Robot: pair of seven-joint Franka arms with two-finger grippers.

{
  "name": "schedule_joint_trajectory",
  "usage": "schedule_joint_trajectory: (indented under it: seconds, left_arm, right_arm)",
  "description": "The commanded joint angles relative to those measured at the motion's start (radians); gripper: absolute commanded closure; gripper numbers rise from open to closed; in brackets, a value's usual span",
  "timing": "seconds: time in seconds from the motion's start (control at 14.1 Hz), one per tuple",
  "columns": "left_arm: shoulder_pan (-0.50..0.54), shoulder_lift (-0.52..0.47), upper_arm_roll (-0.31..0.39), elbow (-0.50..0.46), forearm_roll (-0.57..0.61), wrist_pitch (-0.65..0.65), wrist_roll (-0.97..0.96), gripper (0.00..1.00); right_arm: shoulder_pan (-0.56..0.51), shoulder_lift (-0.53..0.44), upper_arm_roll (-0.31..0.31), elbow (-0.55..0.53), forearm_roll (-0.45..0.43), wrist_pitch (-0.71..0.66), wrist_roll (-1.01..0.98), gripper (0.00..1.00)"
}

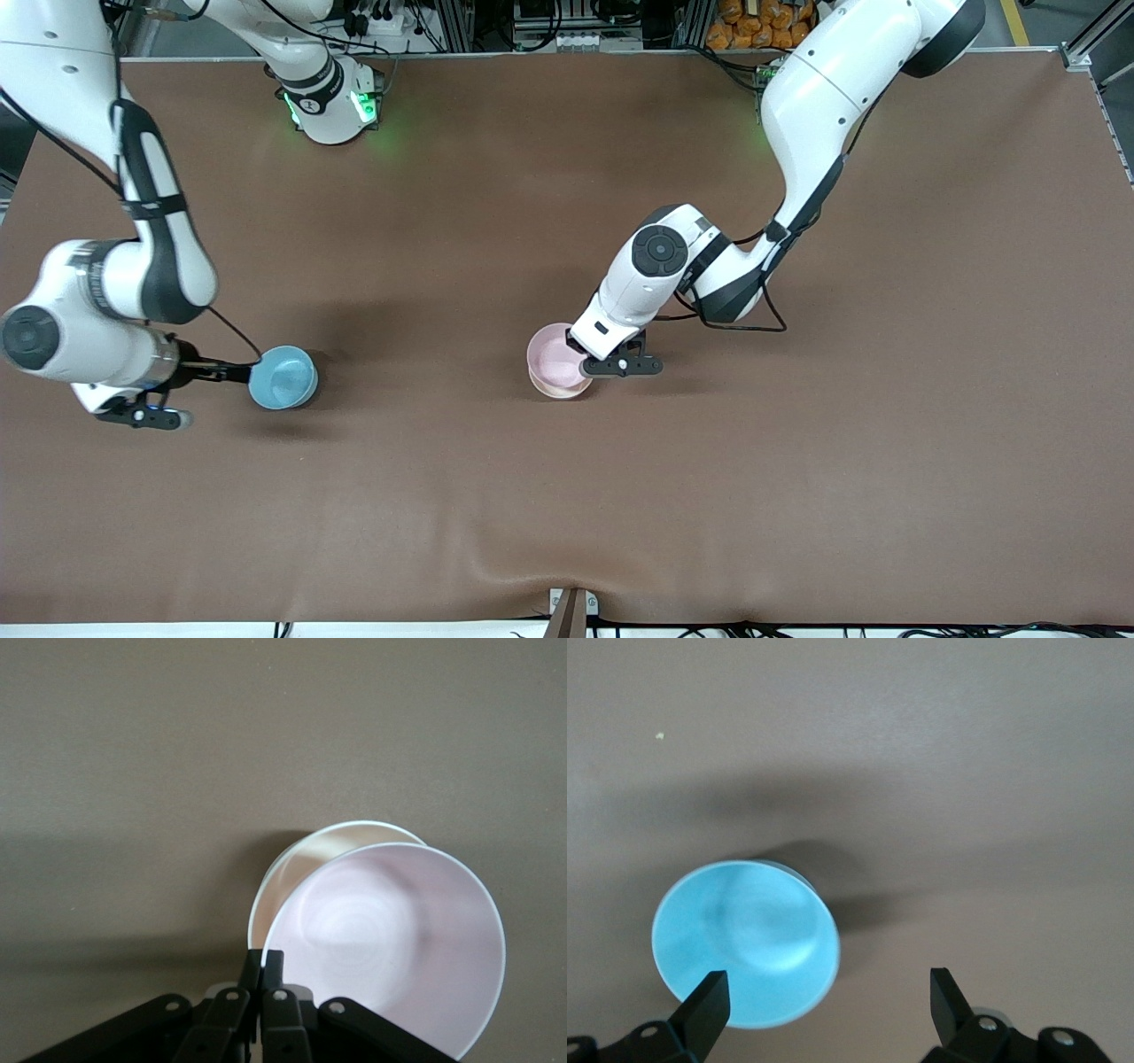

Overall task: Stack pink and blue bowls on white bowl
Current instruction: 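Release the pink bowl while the right gripper grasps the blue bowl rim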

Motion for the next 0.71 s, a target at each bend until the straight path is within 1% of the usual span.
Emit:
schedule_joint_trajectory:
  seconds: [0.0,0.21,0.28,0.36,0.43,0.57,0.64]
  left_arm:
    - [-0.013,0.028,0.021,0.027,0.026,0.037,-0.011,1.0]
    - [-0.012,0.042,0.022,0.036,0.026,0.046,-0.008,1.0]
    - [-0.012,0.046,0.022,0.04,0.025,0.047,-0.012,0.83]
    - [-0.012,0.048,0.022,0.053,0.02,0.047,-0.02,0.22]
    - [-0.013,0.04,0.022,0.062,0.025,0.047,-0.034,0.0]
    - [-0.003,0.004,0.025,0.067,0.029,0.038,-0.043,0.0]
    - [0.01,-0.024,0.034,0.067,0.029,0.015,-0.041,0.0]
  right_arm:
    - [0.037,0.024,-0.003,-0.033,-0.005,0.064,0.126,0.0]
    - [0.02,0.054,-0.003,-0.034,-0.005,0.077,0.15,0.0]
    - [0.008,0.063,-0.003,-0.037,-0.005,0.077,0.15,0.0]
    - [0.001,0.063,-0.003,-0.06,-0.003,0.075,0.151,0.0]
    - [-0.003,0.061,-0.001,-0.063,0.009,0.074,0.151,0.0]
    - [-0.006,0.063,-0.003,-0.071,0.041,0.077,0.15,0.0]
    - [-0.008,0.064,-0.001,-0.071,0.041,0.078,0.15,0.14]
